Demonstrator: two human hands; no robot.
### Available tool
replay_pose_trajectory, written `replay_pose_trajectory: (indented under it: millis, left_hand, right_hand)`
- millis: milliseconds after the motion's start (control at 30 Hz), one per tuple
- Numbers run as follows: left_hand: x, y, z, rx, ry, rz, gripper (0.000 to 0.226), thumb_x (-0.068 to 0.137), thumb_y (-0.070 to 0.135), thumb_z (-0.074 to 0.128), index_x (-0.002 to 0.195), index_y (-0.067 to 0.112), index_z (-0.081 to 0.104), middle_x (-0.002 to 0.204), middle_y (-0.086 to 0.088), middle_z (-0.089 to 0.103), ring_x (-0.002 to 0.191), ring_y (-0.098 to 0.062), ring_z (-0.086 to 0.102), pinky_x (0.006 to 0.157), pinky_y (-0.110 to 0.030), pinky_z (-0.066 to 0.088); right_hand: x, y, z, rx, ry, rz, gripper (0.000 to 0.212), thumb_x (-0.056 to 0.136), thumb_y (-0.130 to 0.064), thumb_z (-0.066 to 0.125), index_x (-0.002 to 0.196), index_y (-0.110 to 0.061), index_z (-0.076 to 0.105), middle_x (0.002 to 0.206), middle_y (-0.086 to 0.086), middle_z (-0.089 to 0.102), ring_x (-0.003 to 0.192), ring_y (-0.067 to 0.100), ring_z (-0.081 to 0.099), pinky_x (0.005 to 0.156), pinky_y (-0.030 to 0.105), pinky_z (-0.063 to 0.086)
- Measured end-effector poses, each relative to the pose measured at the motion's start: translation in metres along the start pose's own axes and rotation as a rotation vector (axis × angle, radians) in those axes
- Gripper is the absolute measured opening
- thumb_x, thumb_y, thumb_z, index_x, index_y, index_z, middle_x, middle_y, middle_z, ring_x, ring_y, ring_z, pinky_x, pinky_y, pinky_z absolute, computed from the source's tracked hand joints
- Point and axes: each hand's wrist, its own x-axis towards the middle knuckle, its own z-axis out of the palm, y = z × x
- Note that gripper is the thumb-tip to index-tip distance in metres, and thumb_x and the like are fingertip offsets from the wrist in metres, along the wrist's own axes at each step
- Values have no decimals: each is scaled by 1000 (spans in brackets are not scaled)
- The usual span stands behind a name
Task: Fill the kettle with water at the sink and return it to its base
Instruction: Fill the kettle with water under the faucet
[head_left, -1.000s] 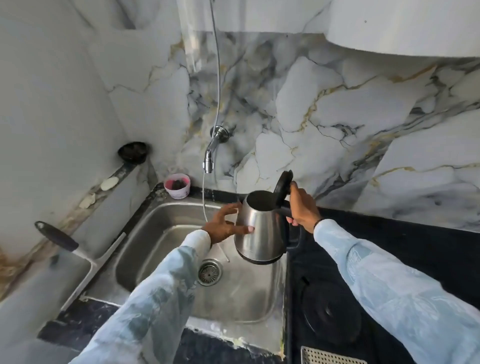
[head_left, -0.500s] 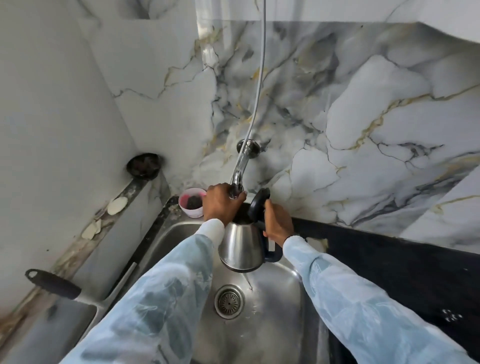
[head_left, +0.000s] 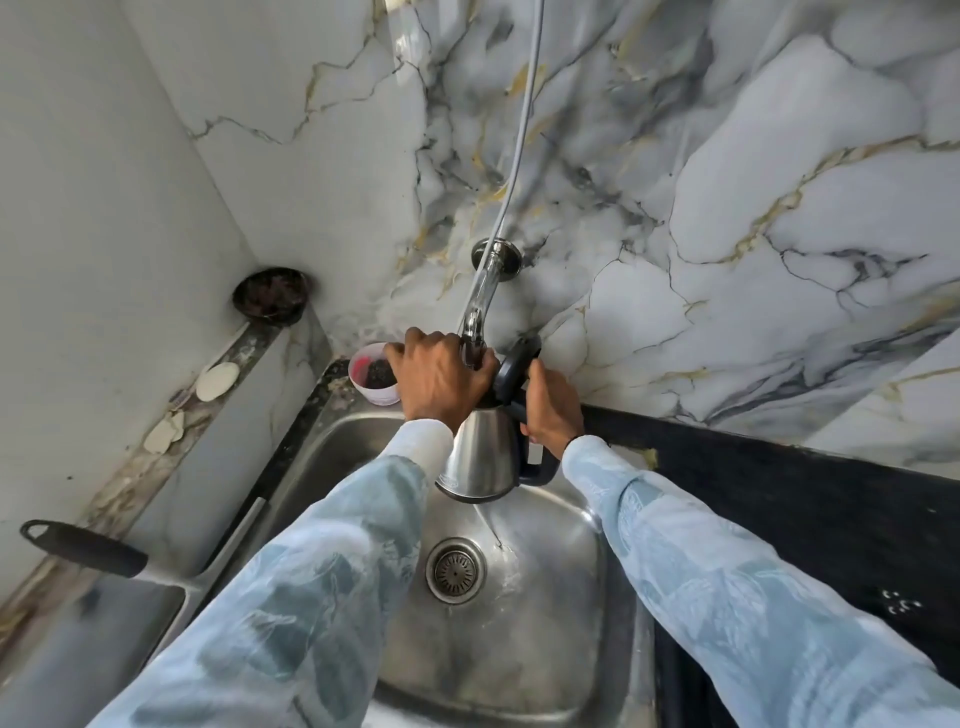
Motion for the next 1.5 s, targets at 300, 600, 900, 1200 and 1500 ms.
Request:
replay_pose_trajectory:
  millis: [300, 600, 900, 1200, 1500]
  left_hand:
    - [2, -2, -7, -170, -109, -23, 46, 80, 58, 53, 93, 21, 79, 102, -12, 76, 122, -32, 61, 107, -52, 38]
    - [-54, -69, 15, -932, -444, -350, 56, 84, 42, 68, 135, 21, 61, 123, 5, 68, 123, -20, 63, 97, -20, 48]
    - [-29, -65, 8, -782, -325, -228, 65, 85, 46, 74, 141, 15, 61, 136, -4, 68, 122, -20, 63, 111, -38, 47]
    - [8, -19, -6, -476, -103, -37, 38, 82, 46, 78, 97, 11, 81, 100, -10, 81, 100, -30, 72, 91, -34, 54]
    - [-20, -28, -6, -909, -321, -437, 72, 95, 64, 53, 142, 11, 62, 146, -16, 63, 139, -34, 56, 119, -51, 39]
  right_hand:
    - [-5, -2, -6, 22, 10, 28, 69, 73, -74, 13, 67, -21, 57, 89, 14, 70, 99, 56, 75, 94, 71, 64]
    - [-9, -1, -4, 46, -16, -9, 89, 71, -74, 20, 86, 4, 61, 94, 27, 75, 93, 52, 74, 89, 71, 66]
    - [-13, -5, -6, 10, -8, -45, 101, 73, -78, 17, 96, 8, 67, 95, 28, 78, 85, 54, 76, 89, 71, 66]
    - [-14, -12, -8, -32, 12, -59, 84, 72, -78, 14, 80, -14, 67, 81, 7, 76, 81, 44, 78, 90, 67, 67]
    - [-29, -1, -16, -102, 13, -78, 84, 74, -81, 26, 78, -6, 64, 85, 18, 75, 90, 49, 75, 91, 67, 66]
